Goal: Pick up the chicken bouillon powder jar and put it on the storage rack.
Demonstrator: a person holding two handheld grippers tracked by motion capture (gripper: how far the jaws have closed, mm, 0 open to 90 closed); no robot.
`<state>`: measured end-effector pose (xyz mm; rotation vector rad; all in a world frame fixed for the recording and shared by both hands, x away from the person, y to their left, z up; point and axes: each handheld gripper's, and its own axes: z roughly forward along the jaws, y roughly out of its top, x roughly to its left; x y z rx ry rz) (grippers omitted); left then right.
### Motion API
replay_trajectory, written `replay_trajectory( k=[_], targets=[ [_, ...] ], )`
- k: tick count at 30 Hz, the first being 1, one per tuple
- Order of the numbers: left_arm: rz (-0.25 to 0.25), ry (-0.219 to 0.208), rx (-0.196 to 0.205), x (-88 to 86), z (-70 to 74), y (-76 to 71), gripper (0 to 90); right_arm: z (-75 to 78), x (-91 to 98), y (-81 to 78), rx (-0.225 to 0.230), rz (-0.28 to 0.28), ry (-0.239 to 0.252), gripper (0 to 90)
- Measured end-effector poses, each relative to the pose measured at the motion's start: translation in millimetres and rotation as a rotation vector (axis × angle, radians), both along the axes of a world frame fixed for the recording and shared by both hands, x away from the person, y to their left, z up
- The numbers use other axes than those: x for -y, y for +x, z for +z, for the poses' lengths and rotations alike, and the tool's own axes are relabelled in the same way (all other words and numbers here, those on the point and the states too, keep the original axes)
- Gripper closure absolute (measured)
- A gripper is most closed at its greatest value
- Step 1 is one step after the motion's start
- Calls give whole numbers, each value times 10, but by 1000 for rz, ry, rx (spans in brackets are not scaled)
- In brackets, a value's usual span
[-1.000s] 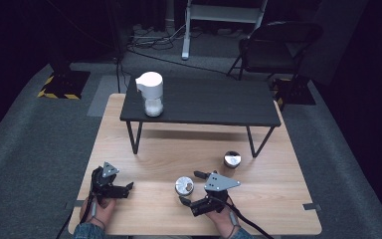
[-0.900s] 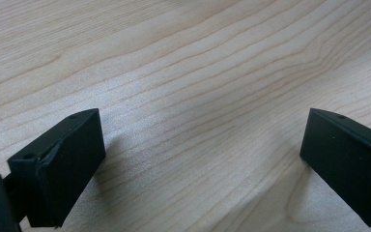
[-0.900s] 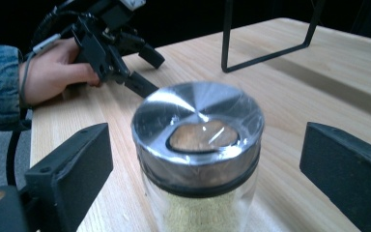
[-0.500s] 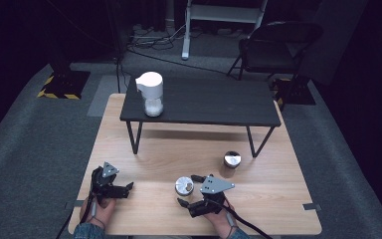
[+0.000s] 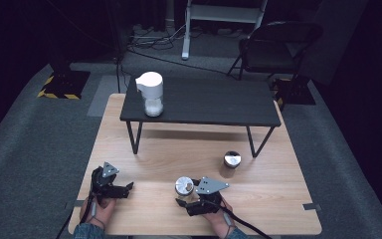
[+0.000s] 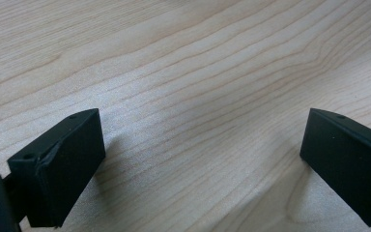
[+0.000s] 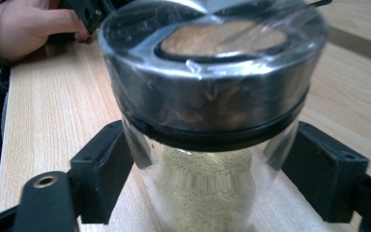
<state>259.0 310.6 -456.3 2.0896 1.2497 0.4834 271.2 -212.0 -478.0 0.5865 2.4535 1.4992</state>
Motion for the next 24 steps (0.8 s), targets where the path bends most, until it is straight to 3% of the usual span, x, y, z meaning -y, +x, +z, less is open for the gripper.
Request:
replay_trajectory(
  k=[3, 15, 18, 24],
  targets=[
    [0, 0, 0, 0, 0, 0, 19, -2, -24, 10, -8, 2, -17, 290],
    [0, 0, 0, -1, 0, 1, 19, 42, -41, 0, 15, 10, -43, 306],
    [0, 0, 0, 0, 0, 1, 19, 57, -21, 17, -2, 10, -32, 307],
    [0, 0, 0, 0, 0, 0, 19, 148, 15, -1, 18, 9, -27, 307]
  ],
)
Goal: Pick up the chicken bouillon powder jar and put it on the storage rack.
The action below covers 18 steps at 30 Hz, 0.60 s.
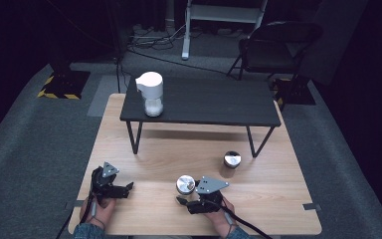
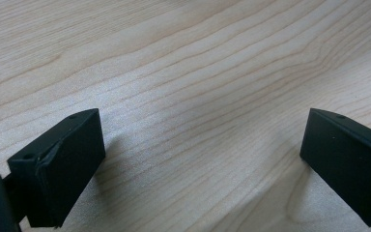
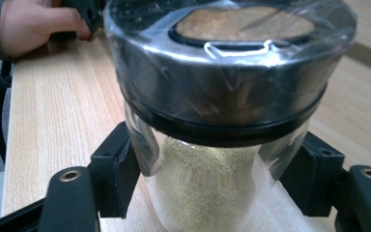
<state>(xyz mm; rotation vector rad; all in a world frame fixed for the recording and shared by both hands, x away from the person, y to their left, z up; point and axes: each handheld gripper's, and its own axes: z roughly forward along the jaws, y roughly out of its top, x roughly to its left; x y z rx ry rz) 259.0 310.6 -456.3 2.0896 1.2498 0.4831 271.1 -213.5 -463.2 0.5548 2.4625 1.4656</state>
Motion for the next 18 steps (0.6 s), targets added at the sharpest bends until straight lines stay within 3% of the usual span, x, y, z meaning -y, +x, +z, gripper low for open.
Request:
replay_trajectory(
  k=[14, 18],
  targets=[
    [0, 0, 0, 0, 0, 1, 19, 450, 108, -5, 33, -42, 20, 307],
    [0, 0, 0, -1, 0, 1, 19, 518, 137, 3, 37, -53, 31, 307]
  ],
)
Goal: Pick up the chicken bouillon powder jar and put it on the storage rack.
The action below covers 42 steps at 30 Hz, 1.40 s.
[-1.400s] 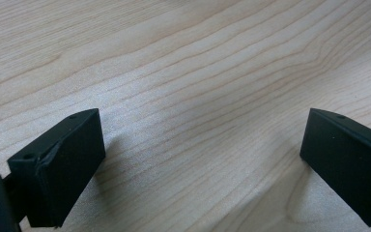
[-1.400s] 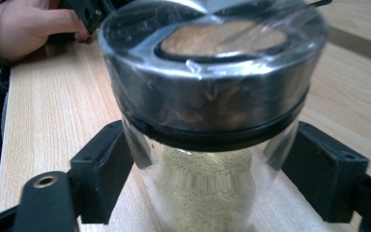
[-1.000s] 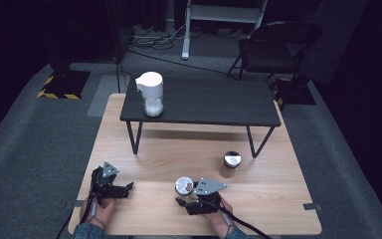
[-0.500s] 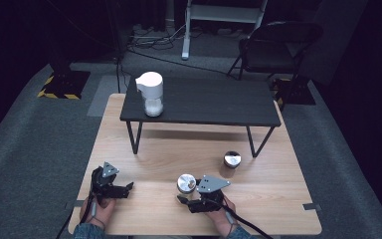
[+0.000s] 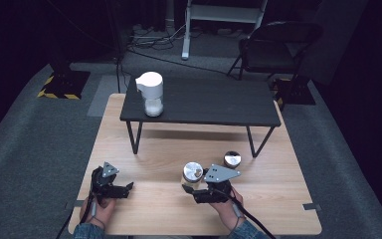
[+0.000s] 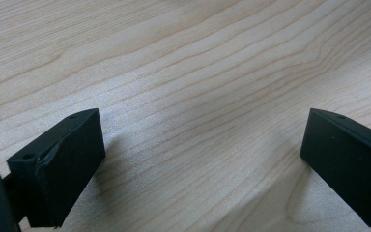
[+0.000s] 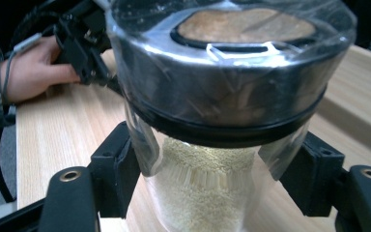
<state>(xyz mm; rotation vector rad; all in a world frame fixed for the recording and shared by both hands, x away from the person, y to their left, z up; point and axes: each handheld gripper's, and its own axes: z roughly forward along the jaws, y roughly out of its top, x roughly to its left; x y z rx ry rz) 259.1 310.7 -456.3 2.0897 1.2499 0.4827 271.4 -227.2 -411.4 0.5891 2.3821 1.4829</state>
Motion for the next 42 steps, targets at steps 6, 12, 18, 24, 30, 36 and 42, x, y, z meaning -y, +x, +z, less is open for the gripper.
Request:
replay_trajectory(
  k=[6, 12, 18, 24, 30, 36, 42],
  targets=[
    [0, 0, 0, 0, 0, 0, 19, 152, 46, 34, 9, -18, 7, 307],
    [0, 0, 0, 0, 0, 0, 19, 325, 90, 73, 41, -25, 15, 307],
    [0, 0, 0, 0, 0, 0, 19, 482, 117, 109, 67, -34, 28, 306],
    [0, 0, 0, 0, 0, 0, 19, 637, 107, 158, 79, -39, 35, 307],
    [3, 0, -1, 7, 1, 3, 16, 783, 78, 220, 88, -36, 37, 307],
    [3, 0, -1, 7, 1, 3, 16, 929, 30, 276, 99, -41, 32, 307],
    [3, 0, -1, 7, 1, 3, 16, 1059, -8, 331, 107, -48, 32, 307]
  ],
)
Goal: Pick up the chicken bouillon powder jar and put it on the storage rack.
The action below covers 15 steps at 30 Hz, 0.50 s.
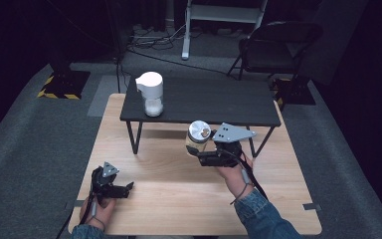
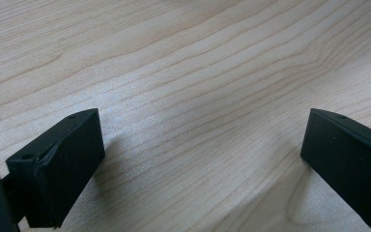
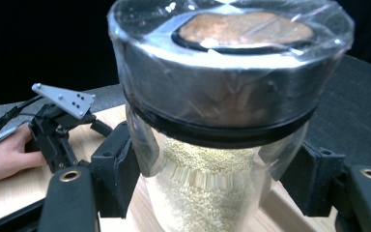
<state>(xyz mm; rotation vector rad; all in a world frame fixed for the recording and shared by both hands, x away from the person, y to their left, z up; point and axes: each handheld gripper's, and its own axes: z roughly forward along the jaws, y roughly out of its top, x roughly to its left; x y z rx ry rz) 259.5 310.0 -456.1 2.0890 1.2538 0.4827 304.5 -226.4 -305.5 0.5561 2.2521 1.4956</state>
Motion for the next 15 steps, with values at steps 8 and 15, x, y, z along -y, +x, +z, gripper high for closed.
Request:
replay_trajectory(
  k=[8, 15],
  targets=[
    [1, -1, -1, 1, 0, 0, 16, 158, -41, 101, 10, -21, -2, 307],
    [1, 0, -1, 1, 1, 0, 16, 351, -70, 211, 32, -37, -15, 306]
  ],
)
